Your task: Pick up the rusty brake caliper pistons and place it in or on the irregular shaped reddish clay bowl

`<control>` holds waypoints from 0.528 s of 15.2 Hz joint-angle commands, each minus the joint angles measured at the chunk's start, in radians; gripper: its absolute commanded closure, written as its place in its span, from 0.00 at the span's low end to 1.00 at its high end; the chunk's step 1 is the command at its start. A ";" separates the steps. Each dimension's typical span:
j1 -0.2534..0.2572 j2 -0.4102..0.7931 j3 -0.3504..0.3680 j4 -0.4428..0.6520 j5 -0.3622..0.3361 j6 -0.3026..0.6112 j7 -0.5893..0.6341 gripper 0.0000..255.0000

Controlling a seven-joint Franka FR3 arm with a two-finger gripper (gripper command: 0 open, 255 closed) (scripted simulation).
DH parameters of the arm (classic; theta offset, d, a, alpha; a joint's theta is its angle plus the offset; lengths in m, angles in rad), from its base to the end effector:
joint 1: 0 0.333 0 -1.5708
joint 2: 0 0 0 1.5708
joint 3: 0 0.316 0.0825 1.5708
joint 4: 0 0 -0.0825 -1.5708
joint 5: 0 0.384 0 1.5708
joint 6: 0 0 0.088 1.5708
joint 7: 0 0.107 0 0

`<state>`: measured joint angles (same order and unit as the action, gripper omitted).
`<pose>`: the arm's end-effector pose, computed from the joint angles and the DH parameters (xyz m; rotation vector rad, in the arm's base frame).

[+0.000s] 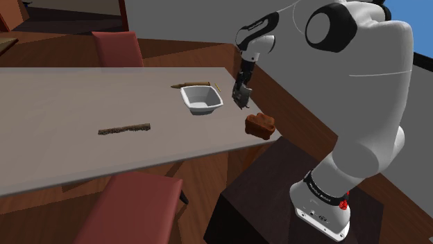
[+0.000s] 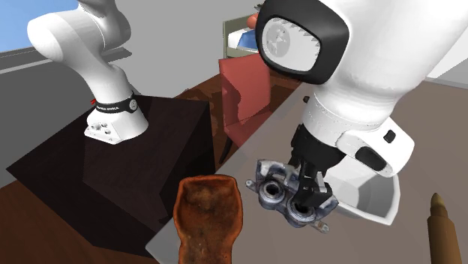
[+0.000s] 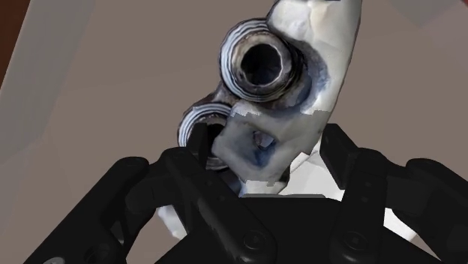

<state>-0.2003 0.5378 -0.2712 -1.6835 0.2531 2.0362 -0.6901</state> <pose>0.5990 -0.2699 0.2845 -2.9829 -0.1666 0.1373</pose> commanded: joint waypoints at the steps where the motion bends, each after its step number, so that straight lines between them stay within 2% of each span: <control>1: 0.002 -0.018 -0.003 -0.002 -0.005 -0.015 0.003 1.00; 8: 0.006 -0.063 -0.012 0.028 -0.022 -0.087 0.018 1.00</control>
<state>-0.1960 0.4797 -0.2825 -1.6644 0.2329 1.9614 -0.6767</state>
